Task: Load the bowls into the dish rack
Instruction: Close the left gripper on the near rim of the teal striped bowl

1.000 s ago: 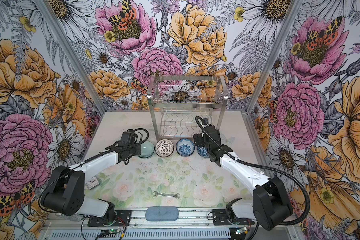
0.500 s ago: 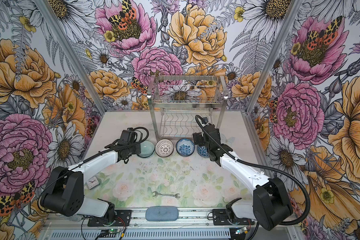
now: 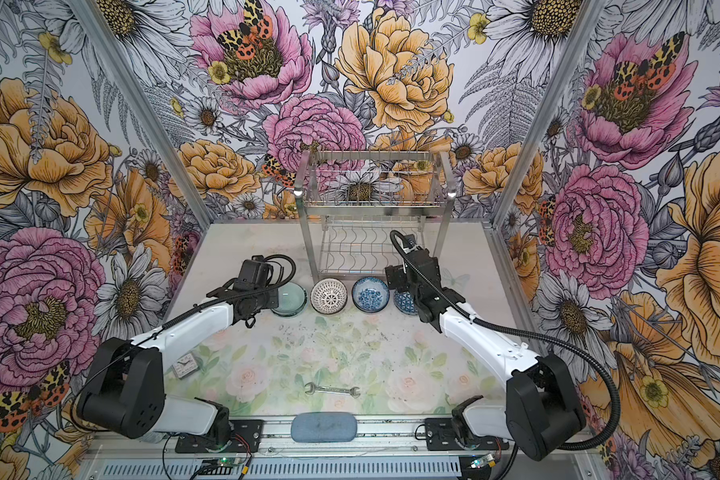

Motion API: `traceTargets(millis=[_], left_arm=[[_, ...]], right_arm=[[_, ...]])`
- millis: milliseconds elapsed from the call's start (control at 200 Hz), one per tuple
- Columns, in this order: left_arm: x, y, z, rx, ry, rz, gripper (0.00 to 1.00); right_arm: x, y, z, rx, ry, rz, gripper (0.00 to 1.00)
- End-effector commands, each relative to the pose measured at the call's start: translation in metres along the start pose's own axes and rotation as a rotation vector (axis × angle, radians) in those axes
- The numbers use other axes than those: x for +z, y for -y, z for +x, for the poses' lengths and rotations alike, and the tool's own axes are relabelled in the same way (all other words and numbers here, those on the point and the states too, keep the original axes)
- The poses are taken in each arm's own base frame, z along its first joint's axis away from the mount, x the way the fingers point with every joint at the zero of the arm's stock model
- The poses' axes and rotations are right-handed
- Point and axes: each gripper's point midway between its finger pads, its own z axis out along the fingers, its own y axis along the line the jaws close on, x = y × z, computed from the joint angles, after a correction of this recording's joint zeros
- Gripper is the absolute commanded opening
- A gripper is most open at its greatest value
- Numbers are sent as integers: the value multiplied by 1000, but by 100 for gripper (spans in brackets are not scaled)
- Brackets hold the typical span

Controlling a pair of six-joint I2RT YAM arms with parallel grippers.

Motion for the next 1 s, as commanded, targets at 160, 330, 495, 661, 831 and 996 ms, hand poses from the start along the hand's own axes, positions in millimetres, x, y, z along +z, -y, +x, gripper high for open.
traceTargets(millis=[160,330,495,661,831,996], left_arm=[[-6,-8,-13,9,30,-44,19],[-2,-3,-10,7,14,-22,23],[5,3,-5,5,-11,-1,23],[10,10,-2,1,-25,32,24],[13,11,1,-2,-36,40,23],[15,12,2,-2,-40,43,22]], right_arm=[[1,-6,-11,-2,20,-17,99],[2,-6,-10,-3,18,-15,99],[2,-6,-10,-1,17,-16,99],[2,-6,-8,-4,14,-16,99],[3,-6,-7,-5,11,-15,99],[3,-6,-7,-4,10,-14,99]])
